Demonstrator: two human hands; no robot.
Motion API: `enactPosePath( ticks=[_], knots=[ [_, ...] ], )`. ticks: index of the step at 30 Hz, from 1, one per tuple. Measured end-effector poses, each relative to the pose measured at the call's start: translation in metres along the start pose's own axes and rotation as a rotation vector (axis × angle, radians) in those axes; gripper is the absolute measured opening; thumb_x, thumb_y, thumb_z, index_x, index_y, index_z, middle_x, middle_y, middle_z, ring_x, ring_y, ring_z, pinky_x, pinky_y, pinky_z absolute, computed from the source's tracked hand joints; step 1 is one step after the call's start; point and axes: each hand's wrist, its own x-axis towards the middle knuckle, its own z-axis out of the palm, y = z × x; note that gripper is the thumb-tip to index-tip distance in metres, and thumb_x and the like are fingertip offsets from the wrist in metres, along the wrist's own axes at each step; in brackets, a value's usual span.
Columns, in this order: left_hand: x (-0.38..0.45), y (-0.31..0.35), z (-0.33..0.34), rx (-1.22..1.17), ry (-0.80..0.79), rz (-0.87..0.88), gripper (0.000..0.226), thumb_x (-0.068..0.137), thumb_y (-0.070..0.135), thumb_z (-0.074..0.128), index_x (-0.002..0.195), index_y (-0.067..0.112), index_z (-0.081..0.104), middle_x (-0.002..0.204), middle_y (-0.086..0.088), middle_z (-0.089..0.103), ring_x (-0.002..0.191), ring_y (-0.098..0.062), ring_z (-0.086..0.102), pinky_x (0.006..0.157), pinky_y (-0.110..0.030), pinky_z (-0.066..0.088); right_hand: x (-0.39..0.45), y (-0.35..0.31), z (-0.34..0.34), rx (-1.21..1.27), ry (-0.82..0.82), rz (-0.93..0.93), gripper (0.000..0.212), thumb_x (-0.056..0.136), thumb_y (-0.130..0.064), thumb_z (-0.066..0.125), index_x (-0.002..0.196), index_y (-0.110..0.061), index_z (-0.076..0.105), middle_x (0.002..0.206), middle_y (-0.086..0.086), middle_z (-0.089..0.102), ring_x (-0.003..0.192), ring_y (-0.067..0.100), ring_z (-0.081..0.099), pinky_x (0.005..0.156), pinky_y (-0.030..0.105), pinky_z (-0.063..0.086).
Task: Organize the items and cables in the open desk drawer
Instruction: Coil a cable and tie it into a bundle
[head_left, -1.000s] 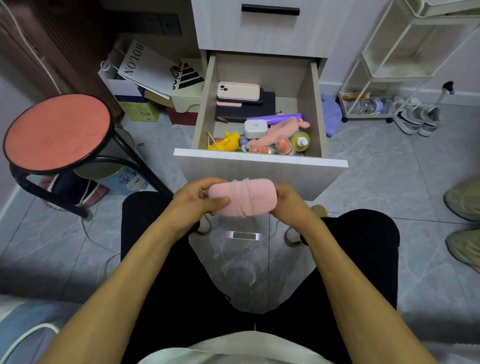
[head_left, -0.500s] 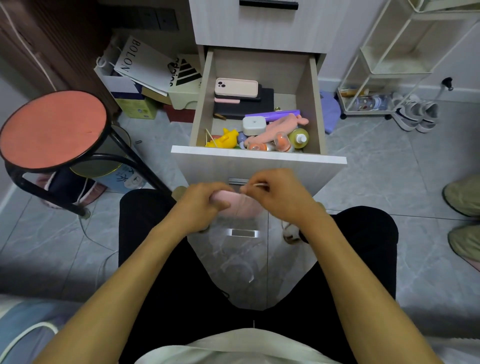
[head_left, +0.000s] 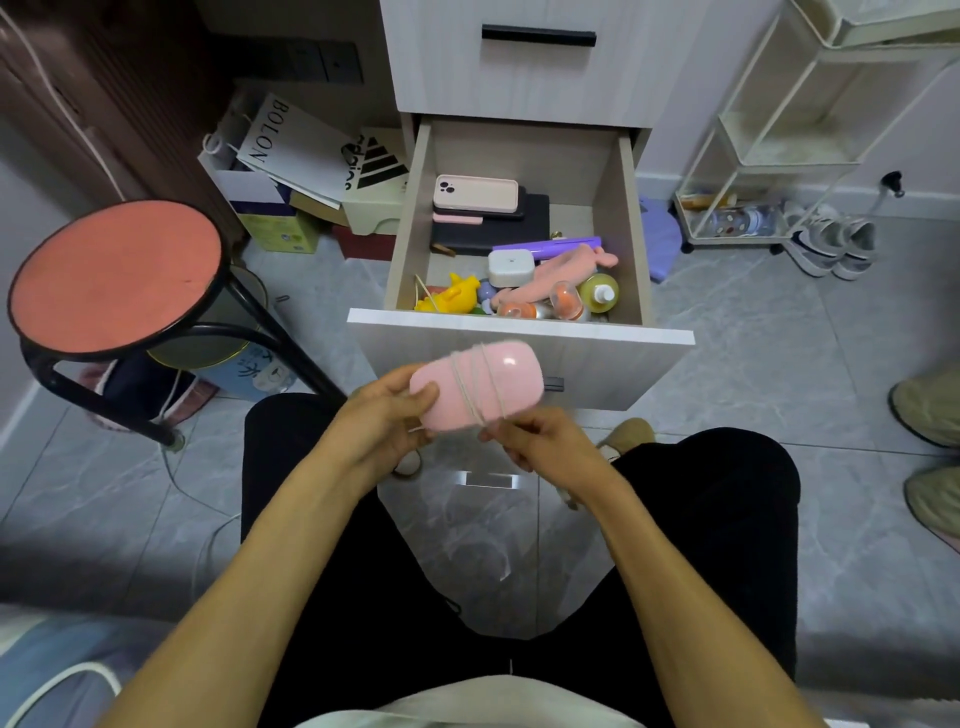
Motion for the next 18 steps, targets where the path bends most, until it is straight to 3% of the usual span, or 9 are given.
enactPosePath(
  ticks=[4, 7, 10, 13, 18],
  knots=[
    [0.014, -0.002, 0.004, -0.001, 0.323, 0.005, 0.021, 0.093, 0.014, 0.062, 0.112, 0.020, 0.068, 0.101, -0.002, 0.071, 0.087, -0.015, 0.066, 0.066, -0.027, 0.050, 0.001, 0.003, 0.011, -0.186, 0.063, -0.077, 0.019, 0.096, -0.028, 0.058, 0.087, -0.019, 0.072, 0.056, -0.011, 0.056, 0.050, 0.001, 0.044, 0.056, 0.019, 0.039],
    [0.014, -0.006, 0.002, 0.169, 0.412, 0.123, 0.020, 0.091, 0.013, 0.066, 0.107, 0.023, 0.069, 0.106, -0.002, 0.071, 0.095, -0.018, 0.067, 0.066, -0.028, 0.052, -0.002, -0.009, 0.007, -0.456, 0.081, -0.193, 0.022, 0.097, -0.031, 0.055, 0.087, -0.017, 0.069, 0.065, -0.011, 0.058, 0.057, 0.003, 0.050, 0.059, 0.021, 0.041],
    [0.012, -0.006, 0.004, 0.403, 0.356, 0.233, 0.022, 0.088, 0.008, 0.068, 0.100, 0.026, 0.069, 0.095, 0.001, 0.072, 0.085, -0.016, 0.067, 0.062, -0.027, 0.053, -0.004, -0.027, -0.005, -0.590, 0.153, -0.276, 0.021, 0.094, -0.034, 0.060, 0.085, -0.017, 0.070, 0.076, -0.005, 0.066, 0.068, 0.008, 0.056, 0.066, 0.027, 0.047],
    [0.010, 0.000, 0.001, 0.547, 0.257, 0.214, 0.022, 0.088, 0.006, 0.069, 0.099, 0.026, 0.069, 0.091, 0.001, 0.070, 0.080, -0.016, 0.064, 0.060, -0.027, 0.054, -0.002, -0.048, -0.018, -0.604, 0.170, -0.302, 0.020, 0.092, -0.034, 0.062, 0.087, -0.017, 0.070, 0.087, -0.001, 0.070, 0.078, 0.014, 0.060, 0.071, 0.030, 0.051],
    [0.000, 0.010, -0.002, 0.581, -0.022, 0.172, 0.024, 0.089, 0.002, 0.065, 0.101, 0.022, 0.070, 0.091, 0.000, 0.073, 0.081, -0.014, 0.065, 0.065, -0.029, 0.054, 0.006, -0.055, -0.029, -0.413, 0.153, -0.241, 0.009, 0.088, -0.029, 0.069, 0.081, -0.023, 0.069, 0.084, -0.006, 0.068, 0.080, 0.007, 0.059, 0.073, 0.027, 0.051]
  ],
)
